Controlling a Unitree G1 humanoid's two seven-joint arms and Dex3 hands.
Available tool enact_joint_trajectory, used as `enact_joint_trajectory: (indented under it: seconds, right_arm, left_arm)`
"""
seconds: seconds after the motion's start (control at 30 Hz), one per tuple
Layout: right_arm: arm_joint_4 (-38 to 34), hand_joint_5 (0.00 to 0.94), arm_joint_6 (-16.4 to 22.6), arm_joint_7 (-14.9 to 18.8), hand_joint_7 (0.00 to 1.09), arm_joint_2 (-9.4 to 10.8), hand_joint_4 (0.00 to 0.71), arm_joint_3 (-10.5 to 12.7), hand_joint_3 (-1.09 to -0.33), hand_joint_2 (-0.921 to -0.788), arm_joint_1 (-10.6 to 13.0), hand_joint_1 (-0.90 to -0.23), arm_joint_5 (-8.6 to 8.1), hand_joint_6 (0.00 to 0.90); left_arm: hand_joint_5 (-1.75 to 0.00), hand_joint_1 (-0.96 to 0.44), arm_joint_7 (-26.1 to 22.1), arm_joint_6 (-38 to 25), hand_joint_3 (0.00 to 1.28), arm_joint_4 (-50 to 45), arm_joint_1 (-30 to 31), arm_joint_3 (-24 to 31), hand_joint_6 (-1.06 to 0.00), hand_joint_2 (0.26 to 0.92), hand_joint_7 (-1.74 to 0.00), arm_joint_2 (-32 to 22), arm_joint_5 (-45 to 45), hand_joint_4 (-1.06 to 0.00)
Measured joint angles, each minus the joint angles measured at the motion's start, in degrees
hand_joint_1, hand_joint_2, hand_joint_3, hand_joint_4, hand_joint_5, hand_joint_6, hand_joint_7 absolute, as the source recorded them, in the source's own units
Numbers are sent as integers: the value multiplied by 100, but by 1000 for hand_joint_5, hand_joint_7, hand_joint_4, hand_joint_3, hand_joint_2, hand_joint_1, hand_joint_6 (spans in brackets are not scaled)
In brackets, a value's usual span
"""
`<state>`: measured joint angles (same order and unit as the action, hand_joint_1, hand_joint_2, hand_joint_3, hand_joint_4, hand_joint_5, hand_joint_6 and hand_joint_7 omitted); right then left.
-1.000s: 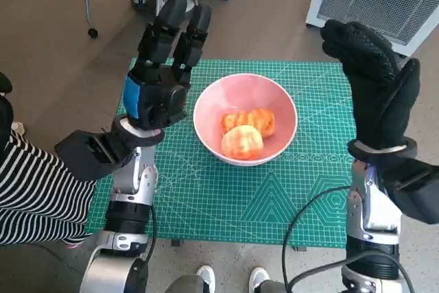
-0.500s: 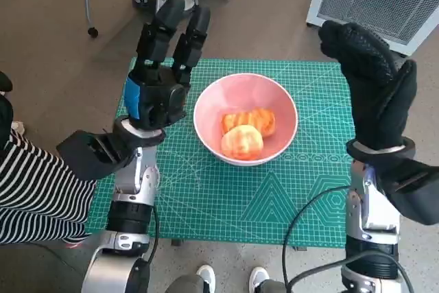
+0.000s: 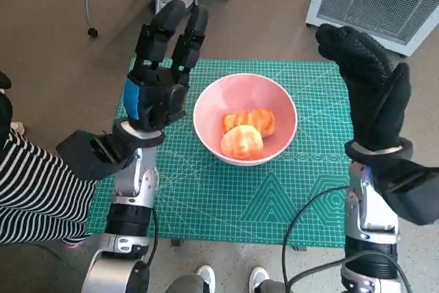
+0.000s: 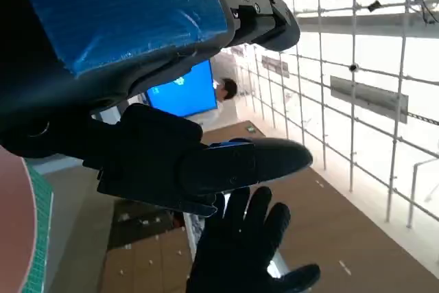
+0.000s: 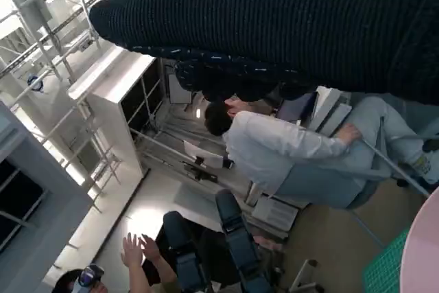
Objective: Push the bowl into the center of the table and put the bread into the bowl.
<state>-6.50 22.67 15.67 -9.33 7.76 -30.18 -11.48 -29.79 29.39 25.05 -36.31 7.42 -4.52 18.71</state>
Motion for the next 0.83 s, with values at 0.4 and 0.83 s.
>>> enact_joint_trajectory:
  seconds: [0.4,0.83]
  right_arm:
    - [-59,3,42,0,367,0,222,4,-687,-921,27,-663,-4,146]
    - [-204,2,85,1,367,15,222,8,-680,-921,27,-666,-12,153]
  left_arm:
    - [-40,-55,115,146,234,2,17,-14,1,893,-642,0,-148,-194]
    - [-39,-57,90,144,236,32,19,-13,1,901,-652,3,-94,-202]
